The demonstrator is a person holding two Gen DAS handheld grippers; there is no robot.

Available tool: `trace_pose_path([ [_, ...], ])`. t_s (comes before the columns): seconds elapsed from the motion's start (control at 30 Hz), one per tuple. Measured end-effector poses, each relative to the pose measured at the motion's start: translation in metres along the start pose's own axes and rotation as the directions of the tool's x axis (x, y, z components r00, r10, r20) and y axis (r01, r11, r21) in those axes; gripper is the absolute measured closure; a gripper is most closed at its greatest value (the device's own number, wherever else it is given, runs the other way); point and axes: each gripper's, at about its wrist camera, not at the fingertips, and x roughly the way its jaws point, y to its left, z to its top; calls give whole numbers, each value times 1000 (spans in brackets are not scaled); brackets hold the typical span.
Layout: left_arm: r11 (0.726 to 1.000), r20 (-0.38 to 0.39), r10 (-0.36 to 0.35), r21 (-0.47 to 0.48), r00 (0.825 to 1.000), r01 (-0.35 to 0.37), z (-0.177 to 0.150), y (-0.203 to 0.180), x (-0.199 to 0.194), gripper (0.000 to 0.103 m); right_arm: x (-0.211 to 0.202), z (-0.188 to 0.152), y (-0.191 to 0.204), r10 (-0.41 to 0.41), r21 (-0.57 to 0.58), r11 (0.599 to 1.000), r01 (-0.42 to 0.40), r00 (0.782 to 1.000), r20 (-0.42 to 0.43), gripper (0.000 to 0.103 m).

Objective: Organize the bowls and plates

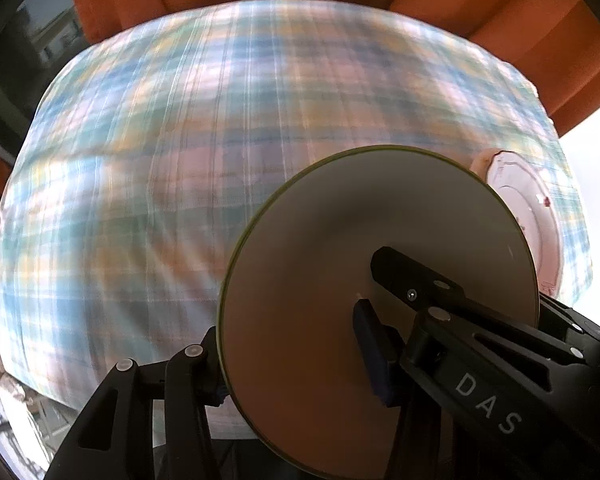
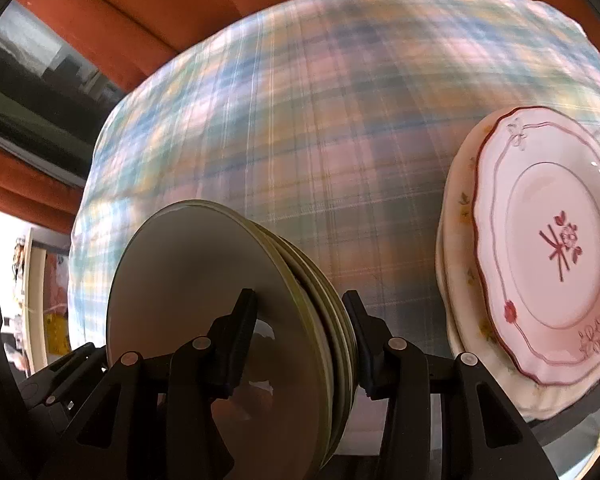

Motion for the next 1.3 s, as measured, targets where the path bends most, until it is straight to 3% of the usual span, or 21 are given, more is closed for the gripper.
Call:
trace_pose_path([
  [0.4,990,35,-65,124,997,60,6,8,-41,51,-43,-6,32,-79,113,991,67,991,106,56],
  [0.63,985,70,-93,151,993,82,10,-5,-53,51,-65,-7,29,-101,147,986,80,984,144,56],
  [0.9,993,101,-80,95,992,70,10,-40,-47,51,-76,1,1,-87,105,992,70,983,161,56],
  [1.3,999,146,-52,-2,988,53,14,-120,-36,51,-103,21,-72,-56,5,998,56,987,152,56],
])
